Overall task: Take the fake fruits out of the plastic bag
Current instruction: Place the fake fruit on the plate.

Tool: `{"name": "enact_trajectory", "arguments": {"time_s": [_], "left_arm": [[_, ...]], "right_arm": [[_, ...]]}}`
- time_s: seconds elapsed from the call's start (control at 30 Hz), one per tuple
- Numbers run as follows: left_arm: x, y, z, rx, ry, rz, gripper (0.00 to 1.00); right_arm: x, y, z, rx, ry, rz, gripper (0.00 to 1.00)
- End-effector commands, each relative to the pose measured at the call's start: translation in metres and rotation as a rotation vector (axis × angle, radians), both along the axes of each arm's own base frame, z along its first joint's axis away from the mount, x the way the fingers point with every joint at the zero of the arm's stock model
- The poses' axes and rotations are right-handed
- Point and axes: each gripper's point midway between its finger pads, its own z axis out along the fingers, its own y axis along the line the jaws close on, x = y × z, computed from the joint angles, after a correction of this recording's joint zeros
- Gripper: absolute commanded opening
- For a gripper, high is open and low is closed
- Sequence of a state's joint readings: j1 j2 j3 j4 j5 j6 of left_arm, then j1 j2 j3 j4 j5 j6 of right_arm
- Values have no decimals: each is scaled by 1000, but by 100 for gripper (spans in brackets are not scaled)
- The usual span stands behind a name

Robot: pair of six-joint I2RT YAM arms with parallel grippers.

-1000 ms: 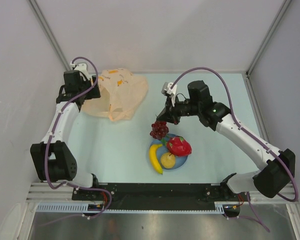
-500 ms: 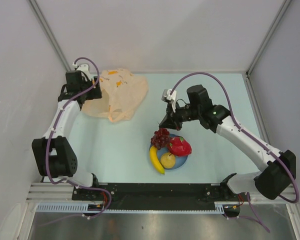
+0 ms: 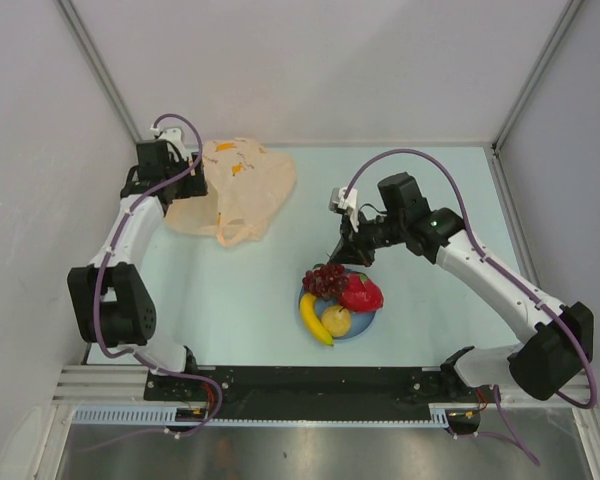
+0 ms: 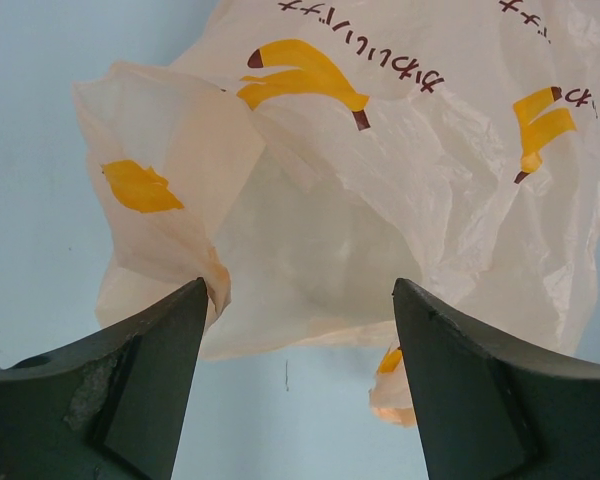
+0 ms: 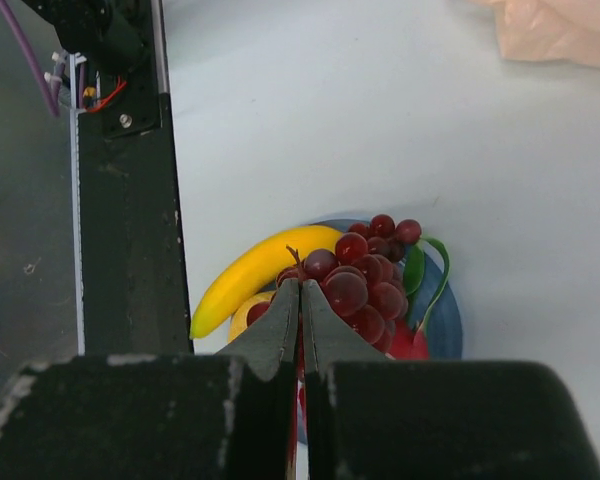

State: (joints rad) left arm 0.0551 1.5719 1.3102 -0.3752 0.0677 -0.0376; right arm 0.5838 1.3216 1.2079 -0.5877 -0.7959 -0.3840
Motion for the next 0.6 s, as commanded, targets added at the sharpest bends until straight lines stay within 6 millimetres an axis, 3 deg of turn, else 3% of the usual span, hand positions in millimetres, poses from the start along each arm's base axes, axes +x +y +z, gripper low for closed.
{"name": "enact_trajectory", "arguments": {"time_s": [0.0, 0.47, 0.5, 0.57], "left_arm": [[14, -12, 23, -21, -66, -30, 80], [17, -24, 11, -10, -39, -60, 80], [17, -38, 10, -11, -36, -91, 80], [17, -40, 6, -10, -28, -96, 80]], "right_arm": [[-9, -8, -3, -12, -11, 62, 1], [-27, -29, -27, -91, 60, 125, 2], [-29, -29, -27, -92, 75, 127, 1], [-32, -30, -29, -98, 102, 126, 0]]}}
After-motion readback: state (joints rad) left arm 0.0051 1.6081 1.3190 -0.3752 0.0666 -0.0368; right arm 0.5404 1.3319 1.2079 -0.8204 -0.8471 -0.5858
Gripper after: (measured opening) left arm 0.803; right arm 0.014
